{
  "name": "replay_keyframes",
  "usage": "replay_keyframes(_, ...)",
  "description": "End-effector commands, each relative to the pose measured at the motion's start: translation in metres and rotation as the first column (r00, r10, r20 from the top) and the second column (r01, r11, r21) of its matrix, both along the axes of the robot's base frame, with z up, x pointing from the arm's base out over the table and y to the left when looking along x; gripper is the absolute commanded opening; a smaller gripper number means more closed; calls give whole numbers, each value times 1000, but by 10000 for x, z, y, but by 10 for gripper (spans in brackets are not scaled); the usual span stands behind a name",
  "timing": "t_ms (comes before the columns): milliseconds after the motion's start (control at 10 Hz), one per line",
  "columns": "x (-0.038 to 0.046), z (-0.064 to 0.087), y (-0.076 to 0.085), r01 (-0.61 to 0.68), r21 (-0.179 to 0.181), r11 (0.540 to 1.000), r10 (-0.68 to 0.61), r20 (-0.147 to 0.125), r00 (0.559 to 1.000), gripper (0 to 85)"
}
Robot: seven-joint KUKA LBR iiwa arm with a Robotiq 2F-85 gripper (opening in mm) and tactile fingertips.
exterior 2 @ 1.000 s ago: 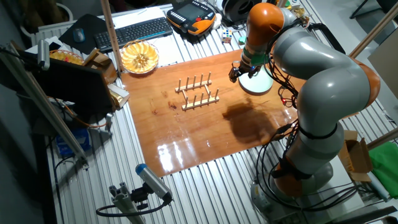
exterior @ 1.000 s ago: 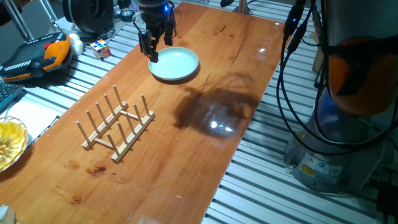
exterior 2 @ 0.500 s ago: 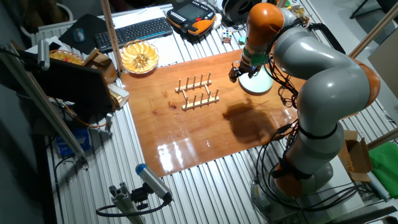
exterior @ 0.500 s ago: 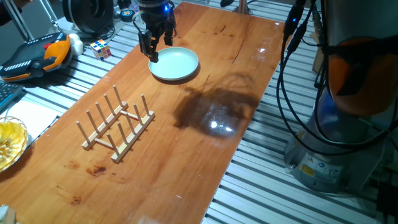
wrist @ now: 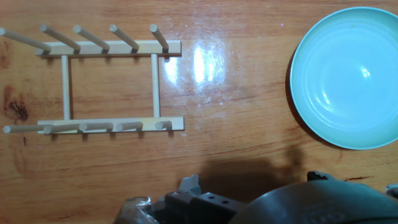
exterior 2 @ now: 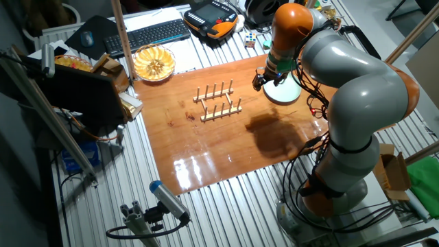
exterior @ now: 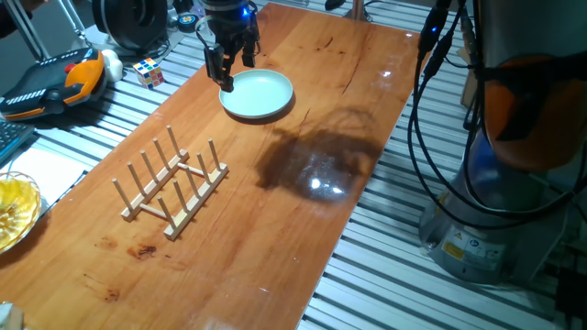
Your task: Put the dish on the dish rack
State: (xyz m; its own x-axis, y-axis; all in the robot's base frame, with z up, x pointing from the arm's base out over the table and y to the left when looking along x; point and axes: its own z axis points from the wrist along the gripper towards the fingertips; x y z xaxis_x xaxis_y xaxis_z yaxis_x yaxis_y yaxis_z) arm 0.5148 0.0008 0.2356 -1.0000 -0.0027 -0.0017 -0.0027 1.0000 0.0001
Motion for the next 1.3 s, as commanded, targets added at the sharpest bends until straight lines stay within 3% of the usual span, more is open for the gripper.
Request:
replay_keyframes(0,1,1,0,0,0,1000,0,0,1000,840)
replay_keyframes(100,2,8,4,-15,-21,1000,13,-64,998,7)
replay_keyframes(900,8,4,20,-15,-22,1000,13,-54,998,7)
replay_keyframes(1200,54,-44,20,-1,-52,999,-2,-53,999,7)
